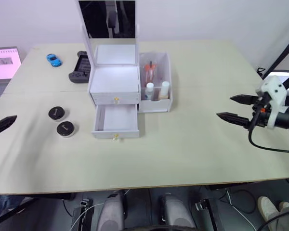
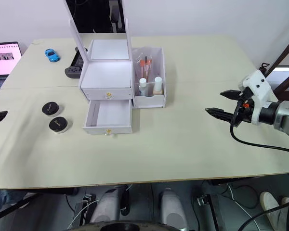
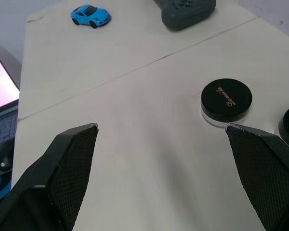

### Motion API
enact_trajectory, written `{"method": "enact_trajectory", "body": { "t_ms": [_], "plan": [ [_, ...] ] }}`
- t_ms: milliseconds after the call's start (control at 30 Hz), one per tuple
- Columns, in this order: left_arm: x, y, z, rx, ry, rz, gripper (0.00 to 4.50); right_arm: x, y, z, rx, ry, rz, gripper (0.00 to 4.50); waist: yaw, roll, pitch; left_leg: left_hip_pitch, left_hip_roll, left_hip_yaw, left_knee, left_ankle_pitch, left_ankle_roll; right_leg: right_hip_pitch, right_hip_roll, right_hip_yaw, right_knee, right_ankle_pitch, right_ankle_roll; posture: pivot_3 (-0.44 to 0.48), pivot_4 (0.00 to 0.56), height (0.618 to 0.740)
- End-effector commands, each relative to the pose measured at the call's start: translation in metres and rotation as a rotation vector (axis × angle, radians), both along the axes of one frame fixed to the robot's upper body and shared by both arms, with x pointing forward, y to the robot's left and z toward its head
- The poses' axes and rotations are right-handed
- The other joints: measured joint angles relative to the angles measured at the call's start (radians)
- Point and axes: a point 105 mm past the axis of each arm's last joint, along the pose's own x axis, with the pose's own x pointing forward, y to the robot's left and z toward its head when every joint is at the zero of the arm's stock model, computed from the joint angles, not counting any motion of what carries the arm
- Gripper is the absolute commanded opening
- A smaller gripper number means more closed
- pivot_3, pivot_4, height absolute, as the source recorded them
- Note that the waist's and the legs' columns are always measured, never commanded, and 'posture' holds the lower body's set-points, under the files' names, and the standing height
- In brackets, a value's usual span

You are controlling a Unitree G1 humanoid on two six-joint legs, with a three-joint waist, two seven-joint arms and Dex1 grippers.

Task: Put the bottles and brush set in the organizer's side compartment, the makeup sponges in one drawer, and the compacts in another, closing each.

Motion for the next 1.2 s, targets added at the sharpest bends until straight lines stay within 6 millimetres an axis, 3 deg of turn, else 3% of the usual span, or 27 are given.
{"method": "enact_trajectory", "body": {
  "t_ms": [33,167,400,500,600,833,1200],
  "plan": [
    [0.000,0.001,0.017,0.041,-0.045,-0.011,4.45,0.000,0.002,0.012,0.002,-0.056,0.017,4.50,0.000,0.000,0.000,0.000,0.000,0.000,0.000,0.000,0.000,0.000,0.000,0.000,0.000,0.000,0.000,0.000,0.150,0.740],
    [-0.008,0.000,0.020,-0.007,-0.058,-0.020,4.45,0.003,0.028,0.022,0.048,-0.077,0.119,4.50,-0.006,0.000,0.000,0.000,0.001,0.005,0.000,0.000,0.001,-0.001,0.002,0.001,0.001,0.000,0.001,0.000,0.150,0.740],
    [-0.039,-0.009,0.000,-0.034,-0.051,-0.005,4.45,-0.008,0.101,0.050,0.140,-0.117,0.454,4.50,-0.034,0.005,0.002,0.000,0.003,0.006,0.002,0.000,0.002,0.000,0.007,-0.001,0.002,0.002,0.006,0.000,0.150,0.740],
    [-0.048,-0.023,-0.015,-0.039,-0.044,0.002,4.45,-0.006,0.125,0.056,0.135,-0.124,0.527,4.50,-0.045,0.008,0.005,0.000,-0.013,-0.042,0.007,0.001,0.002,0.024,-0.003,-0.044,0.000,-0.002,0.014,0.000,0.150,0.740],
    [-0.051,-0.047,-0.032,-0.082,-0.051,0.017,4.45,-0.006,0.143,0.056,0.069,-0.135,0.579,4.50,-0.018,0.008,0.005,0.000,-0.006,-0.037,0.009,0.001,0.001,0.021,-0.003,-0.045,0.002,-0.003,0.012,0.000,0.150,0.740],
    [-0.037,-0.101,-0.070,-0.234,-0.014,0.031,4.45,-0.008,0.162,0.063,-0.006,-0.122,0.651,4.50,0.009,0.007,0.004,0.001,0.000,-0.023,0.009,0.001,0.000,0.021,-0.011,-0.045,0.000,-0.005,0.004,0.000,0.150,0.740],
    [0.006,-0.141,-0.093,-0.318,0.045,0.013,4.45,-0.014,0.168,0.075,-0.016,-0.135,0.629,4.50,0.003,0.006,0.004,0.000,0.001,-0.017,0.009,0.001,0.000,0.022,-0.010,-0.041,0.000,-0.005,0.004,0.000,0.150,0.740]
  ]
}}
